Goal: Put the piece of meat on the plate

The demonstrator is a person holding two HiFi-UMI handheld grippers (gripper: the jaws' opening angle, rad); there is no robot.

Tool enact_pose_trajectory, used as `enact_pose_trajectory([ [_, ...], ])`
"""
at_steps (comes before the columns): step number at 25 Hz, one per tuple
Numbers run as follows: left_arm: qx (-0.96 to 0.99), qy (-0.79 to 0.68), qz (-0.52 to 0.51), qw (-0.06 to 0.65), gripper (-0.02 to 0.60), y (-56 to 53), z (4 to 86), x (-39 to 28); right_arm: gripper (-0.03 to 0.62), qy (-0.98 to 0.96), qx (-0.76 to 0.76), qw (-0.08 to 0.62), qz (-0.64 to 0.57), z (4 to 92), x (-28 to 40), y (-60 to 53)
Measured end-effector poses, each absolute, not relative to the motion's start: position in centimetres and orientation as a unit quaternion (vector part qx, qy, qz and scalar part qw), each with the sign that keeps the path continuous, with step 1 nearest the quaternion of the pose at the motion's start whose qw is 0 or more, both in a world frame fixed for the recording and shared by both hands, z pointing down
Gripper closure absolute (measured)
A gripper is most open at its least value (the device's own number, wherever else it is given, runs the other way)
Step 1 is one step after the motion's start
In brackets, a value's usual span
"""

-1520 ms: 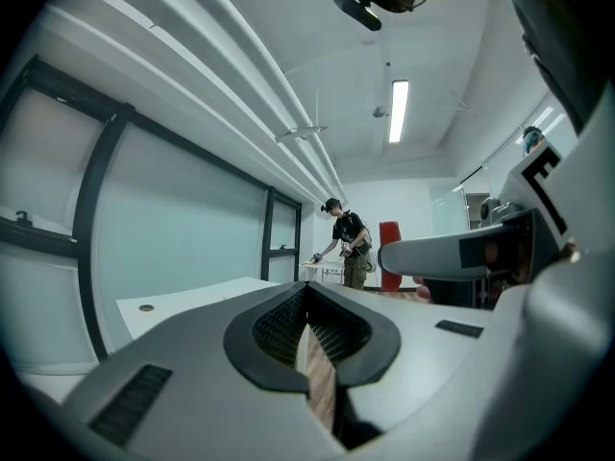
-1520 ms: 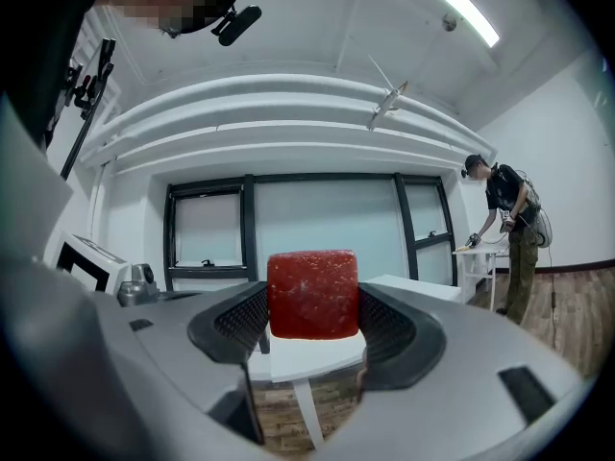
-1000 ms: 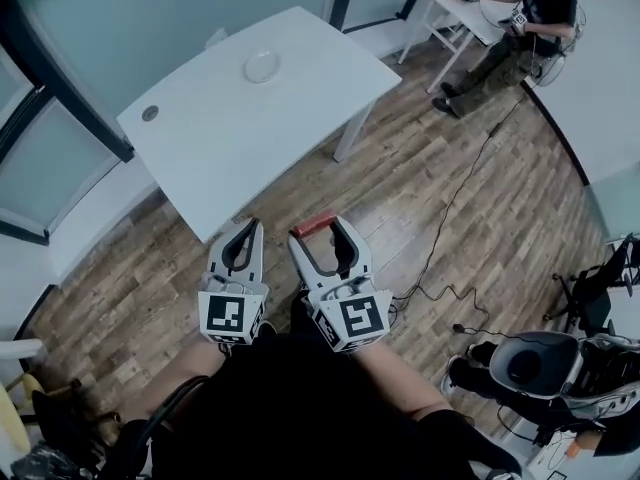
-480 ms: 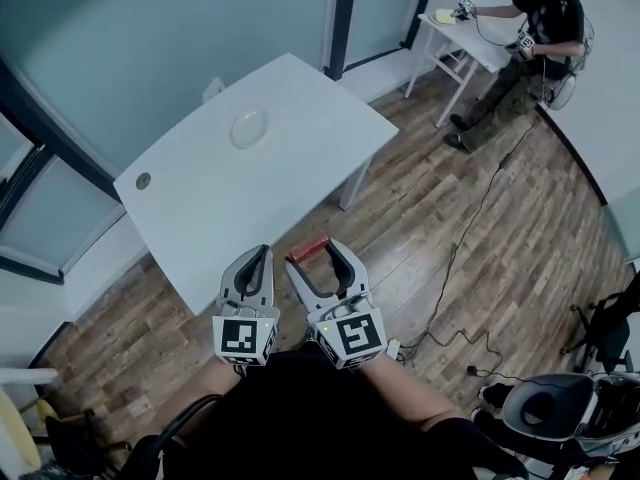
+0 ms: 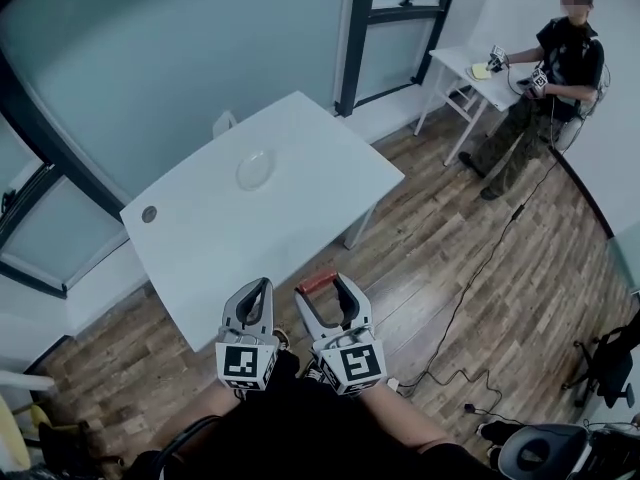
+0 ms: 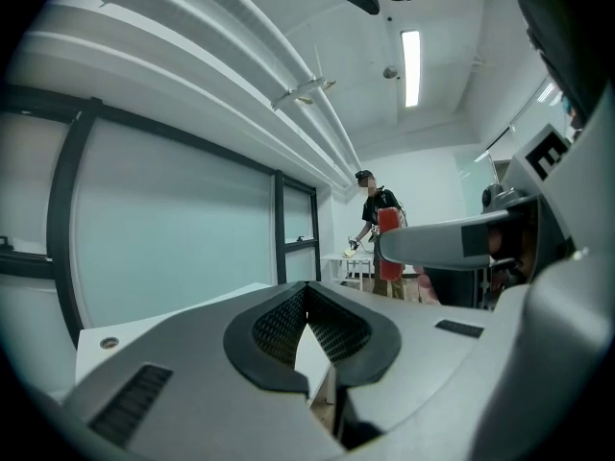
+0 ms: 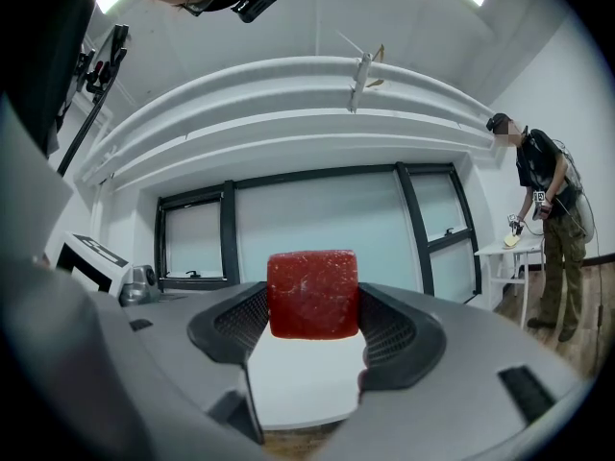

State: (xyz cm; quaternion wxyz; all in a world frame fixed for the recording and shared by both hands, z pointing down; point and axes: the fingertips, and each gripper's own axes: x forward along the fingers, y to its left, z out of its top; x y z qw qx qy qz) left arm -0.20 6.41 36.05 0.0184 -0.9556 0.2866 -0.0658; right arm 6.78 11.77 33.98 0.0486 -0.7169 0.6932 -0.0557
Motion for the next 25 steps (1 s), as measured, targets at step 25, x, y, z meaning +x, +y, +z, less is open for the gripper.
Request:
enact_pose_trajectory([
  [25, -0.947, 0.312, -0.054, -0.052, 0.578, -10.2, 38.4, 5.3, 0.303, 0.712, -0.698, -0.032, -0.071, 34.7, 12.6, -5.1],
])
